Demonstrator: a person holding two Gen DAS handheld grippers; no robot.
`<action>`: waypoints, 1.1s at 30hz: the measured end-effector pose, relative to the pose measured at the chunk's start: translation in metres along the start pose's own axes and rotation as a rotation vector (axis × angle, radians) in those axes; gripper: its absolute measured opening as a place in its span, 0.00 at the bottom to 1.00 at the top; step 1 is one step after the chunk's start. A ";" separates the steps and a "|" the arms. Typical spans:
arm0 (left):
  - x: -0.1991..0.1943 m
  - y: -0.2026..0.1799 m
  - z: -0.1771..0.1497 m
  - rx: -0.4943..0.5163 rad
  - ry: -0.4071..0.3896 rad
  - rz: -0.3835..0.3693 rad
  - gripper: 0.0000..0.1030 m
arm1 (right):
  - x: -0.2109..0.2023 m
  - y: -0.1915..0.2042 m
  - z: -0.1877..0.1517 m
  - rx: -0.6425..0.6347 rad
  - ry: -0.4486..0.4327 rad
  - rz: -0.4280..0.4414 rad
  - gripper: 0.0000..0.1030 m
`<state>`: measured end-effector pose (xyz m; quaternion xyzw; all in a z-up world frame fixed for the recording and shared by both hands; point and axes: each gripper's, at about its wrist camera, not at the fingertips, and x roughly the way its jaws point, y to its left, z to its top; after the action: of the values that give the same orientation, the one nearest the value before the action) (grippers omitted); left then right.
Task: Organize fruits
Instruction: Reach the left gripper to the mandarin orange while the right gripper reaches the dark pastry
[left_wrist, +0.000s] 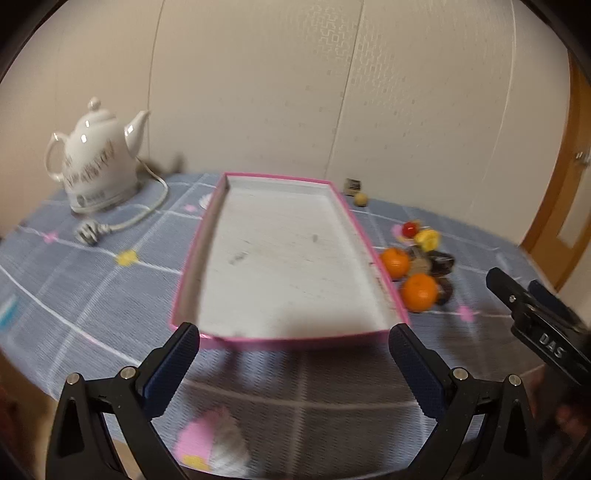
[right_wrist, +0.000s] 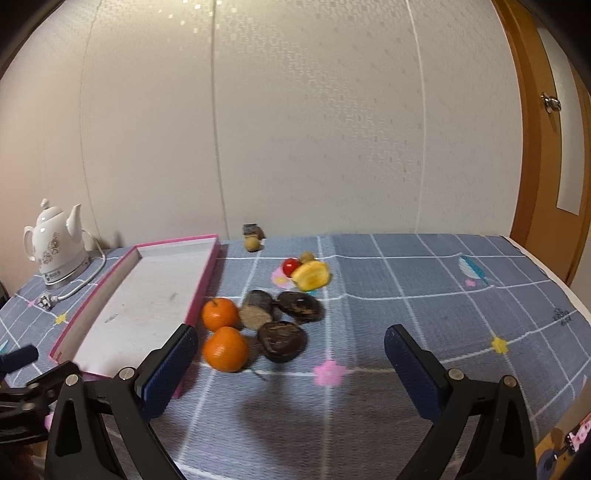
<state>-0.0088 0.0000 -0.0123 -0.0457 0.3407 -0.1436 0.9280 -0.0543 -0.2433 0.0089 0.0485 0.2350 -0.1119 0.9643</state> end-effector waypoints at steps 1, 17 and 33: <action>-0.001 0.000 -0.002 -0.001 -0.008 -0.004 1.00 | -0.003 -0.005 0.001 0.002 -0.016 -0.008 0.99; 0.002 -0.033 -0.030 0.030 0.067 -0.097 1.00 | 0.049 -0.025 0.005 -0.085 0.151 0.142 0.69; -0.007 -0.050 -0.030 0.081 0.025 -0.120 1.00 | 0.106 -0.016 -0.003 -0.022 0.353 0.280 0.45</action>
<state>-0.0453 -0.0457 -0.0217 -0.0266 0.3425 -0.2134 0.9146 0.0320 -0.2792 -0.0440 0.0892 0.3923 0.0359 0.9148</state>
